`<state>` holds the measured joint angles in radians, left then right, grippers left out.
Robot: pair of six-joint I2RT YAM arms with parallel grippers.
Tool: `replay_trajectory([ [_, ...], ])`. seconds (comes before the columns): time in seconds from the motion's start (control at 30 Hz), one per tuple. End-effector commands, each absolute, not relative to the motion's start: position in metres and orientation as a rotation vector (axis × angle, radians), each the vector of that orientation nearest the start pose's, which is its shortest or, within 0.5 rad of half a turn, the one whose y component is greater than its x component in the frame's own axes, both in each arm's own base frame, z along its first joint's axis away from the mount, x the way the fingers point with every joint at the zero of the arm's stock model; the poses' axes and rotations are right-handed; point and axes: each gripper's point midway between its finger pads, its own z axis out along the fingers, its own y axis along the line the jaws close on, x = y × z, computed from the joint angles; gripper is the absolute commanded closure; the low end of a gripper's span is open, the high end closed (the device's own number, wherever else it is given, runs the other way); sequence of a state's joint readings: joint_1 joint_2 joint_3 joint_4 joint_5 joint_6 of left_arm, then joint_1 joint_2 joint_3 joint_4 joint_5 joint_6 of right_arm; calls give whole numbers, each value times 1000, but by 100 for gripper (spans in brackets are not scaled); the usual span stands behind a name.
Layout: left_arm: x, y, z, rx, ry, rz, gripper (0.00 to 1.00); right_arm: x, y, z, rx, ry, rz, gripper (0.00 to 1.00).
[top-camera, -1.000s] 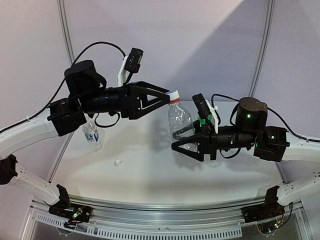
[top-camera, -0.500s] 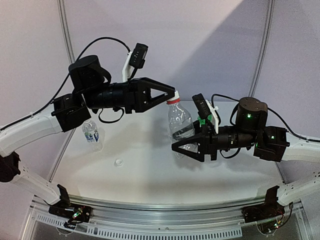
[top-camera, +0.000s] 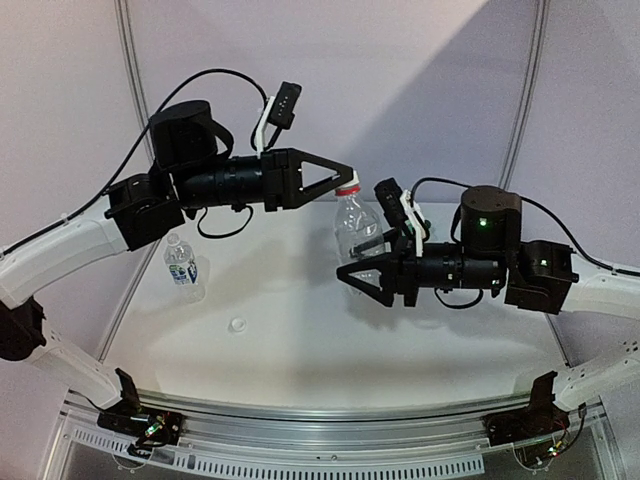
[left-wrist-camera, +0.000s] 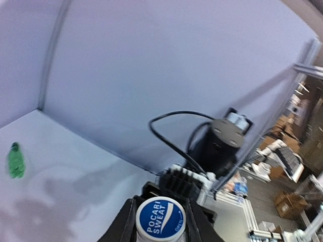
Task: Unscrew the bottle caps
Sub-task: Unscrew the bottle cap from the plastic bottle.
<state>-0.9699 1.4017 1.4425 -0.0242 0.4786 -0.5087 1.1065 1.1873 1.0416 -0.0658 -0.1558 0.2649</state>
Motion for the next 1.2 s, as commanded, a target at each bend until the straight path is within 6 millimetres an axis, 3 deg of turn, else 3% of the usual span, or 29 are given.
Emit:
replay_trajectory([
  [0.0, 201, -419, 391, 701, 1908, -1361, 82, 218, 358, 303, -740, 1854, 676, 100],
  [0.13, 222, -409, 369, 494, 2048, -1250, 83, 236, 354, 301, -672, 1874, 574, 100],
  [0.3, 222, -407, 364, 451, 2073, -1245, 79, 237, 356, 300, -660, 1871, 582, 100],
  [0.6, 217, -410, 378, 459, 1998, -1319, 47, 231, 353, 303, -650, 1838, 642, 100],
  [0.8, 213, -407, 399, 457, 1922, -1351, 32, 227, 349, 304, -639, 1821, 658, 100],
  [1.0, 206, -384, 425, 489, 1816, -1303, 11, 218, 341, 312, -641, 1771, 709, 100],
  [1.17, 179, -367, 456, 630, 1622, -1348, 1, 181, 347, 331, -781, 1623, 917, 100],
])
